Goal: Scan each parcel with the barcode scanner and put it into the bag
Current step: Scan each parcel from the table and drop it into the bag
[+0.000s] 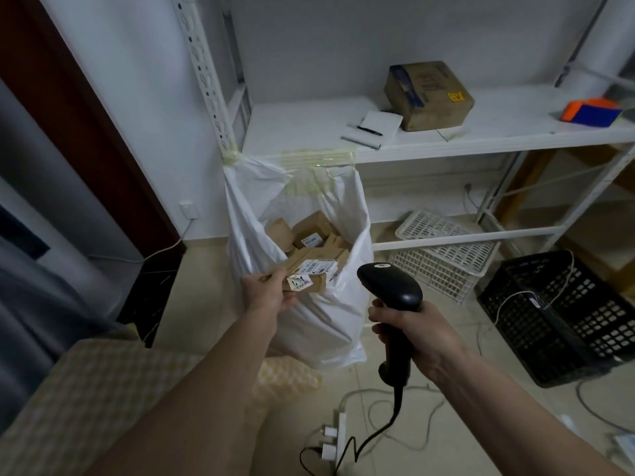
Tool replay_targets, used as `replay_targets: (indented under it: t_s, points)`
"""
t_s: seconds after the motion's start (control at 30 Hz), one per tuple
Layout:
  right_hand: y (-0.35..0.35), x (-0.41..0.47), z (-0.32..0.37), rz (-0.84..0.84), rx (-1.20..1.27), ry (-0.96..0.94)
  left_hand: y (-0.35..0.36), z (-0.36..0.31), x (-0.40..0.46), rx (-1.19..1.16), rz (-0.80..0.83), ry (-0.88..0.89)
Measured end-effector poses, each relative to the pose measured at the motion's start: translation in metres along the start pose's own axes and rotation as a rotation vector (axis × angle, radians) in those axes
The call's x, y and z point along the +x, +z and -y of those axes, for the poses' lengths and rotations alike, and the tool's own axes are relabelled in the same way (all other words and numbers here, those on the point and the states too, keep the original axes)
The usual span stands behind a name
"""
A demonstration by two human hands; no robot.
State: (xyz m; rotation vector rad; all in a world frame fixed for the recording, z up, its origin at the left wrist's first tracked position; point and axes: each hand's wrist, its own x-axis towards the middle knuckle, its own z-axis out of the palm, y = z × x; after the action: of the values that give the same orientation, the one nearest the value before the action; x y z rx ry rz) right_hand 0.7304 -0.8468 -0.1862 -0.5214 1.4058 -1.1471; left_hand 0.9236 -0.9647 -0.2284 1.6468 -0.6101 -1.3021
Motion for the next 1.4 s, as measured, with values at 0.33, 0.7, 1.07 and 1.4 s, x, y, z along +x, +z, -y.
replay_targets:
  t_s: [0.33, 0.7, 1.07, 1.4]
  points:
    - [0.011, 0.093, 0.017, 0.052, 0.026, 0.123, 0.035, -0.018, 0.078, 0.016, -0.038, -0.103]
    - [0.000, 0.227, 0.073, 0.183, -0.019, 0.224, 0.131, -0.037, 0.151, -0.125, -0.042, -0.346]
    - [-0.009, 0.318, 0.085, 0.276, -0.201, 0.307, 0.158, -0.010, 0.196, 0.581, -0.170, -0.401]
    - [0.075, 0.286, 0.071, 0.552, -0.336, 0.298, 0.078, -0.031, 0.145, 0.981, -0.081, -0.188]
